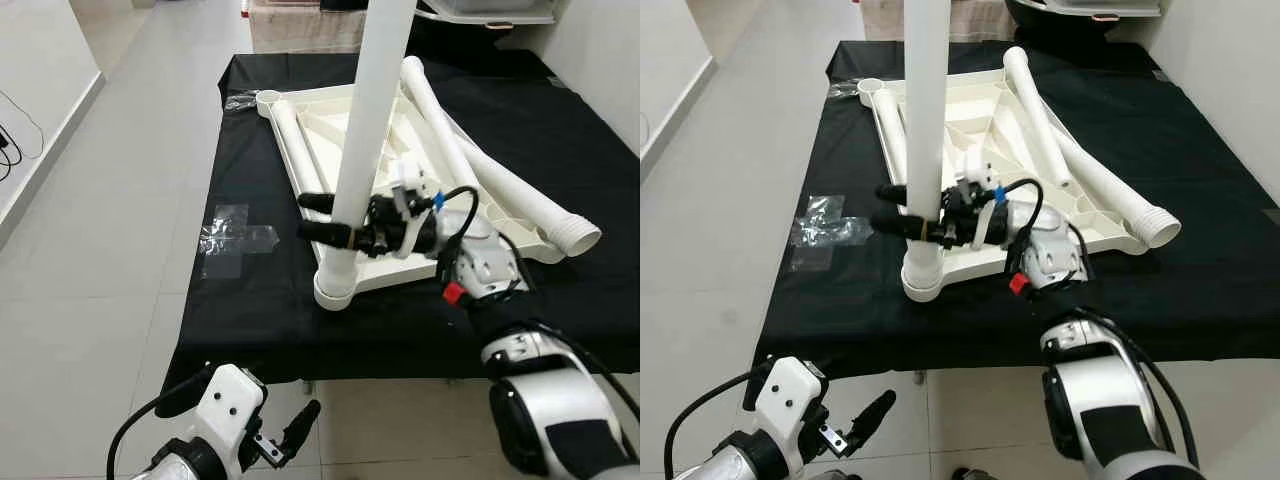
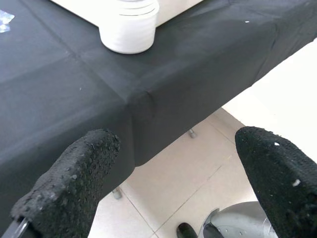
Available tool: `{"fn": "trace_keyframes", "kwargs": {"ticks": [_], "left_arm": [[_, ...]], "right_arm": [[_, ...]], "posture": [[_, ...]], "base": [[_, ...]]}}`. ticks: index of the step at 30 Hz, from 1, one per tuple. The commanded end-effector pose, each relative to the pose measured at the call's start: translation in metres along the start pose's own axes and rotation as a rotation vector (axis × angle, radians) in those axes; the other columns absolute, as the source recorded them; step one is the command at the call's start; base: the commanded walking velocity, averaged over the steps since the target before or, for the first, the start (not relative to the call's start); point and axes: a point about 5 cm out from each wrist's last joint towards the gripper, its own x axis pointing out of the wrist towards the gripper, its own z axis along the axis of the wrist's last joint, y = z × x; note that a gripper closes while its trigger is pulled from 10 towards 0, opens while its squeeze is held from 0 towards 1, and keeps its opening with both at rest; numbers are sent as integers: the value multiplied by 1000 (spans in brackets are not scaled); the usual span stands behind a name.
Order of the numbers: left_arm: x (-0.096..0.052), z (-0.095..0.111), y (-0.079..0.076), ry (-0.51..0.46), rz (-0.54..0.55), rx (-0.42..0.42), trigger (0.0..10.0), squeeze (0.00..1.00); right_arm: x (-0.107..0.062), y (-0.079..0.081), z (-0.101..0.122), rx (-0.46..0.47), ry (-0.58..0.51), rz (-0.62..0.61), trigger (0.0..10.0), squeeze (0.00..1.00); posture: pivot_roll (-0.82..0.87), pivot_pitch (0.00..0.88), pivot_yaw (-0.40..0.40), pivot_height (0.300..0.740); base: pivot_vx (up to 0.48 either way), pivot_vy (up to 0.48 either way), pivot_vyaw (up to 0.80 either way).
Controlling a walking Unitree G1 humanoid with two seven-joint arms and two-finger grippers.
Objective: Building children table
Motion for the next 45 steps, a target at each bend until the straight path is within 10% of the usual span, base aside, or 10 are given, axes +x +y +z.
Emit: {"fn": "trace_keyframes", "kwargs": {"ticks": [1,28,45], "left_arm": [[-2,0,-2,12,-18,7,10000,0],[6,6,18,-34,71,30,10000,0],[10,8,26,-53,114,50,10000,0]], "right_arm": [[5,5,-9,36,14,25,0,0],[6,9,-27,-21,53,-276,0,0],[4,-3,-42,36,98,-674,0,0]], "posture": [[200,173,-35,740],[176,152,-43,740],[165,157,-54,740]], "base": [[0,0,0],[0,0,0],[0,0,0]]}}
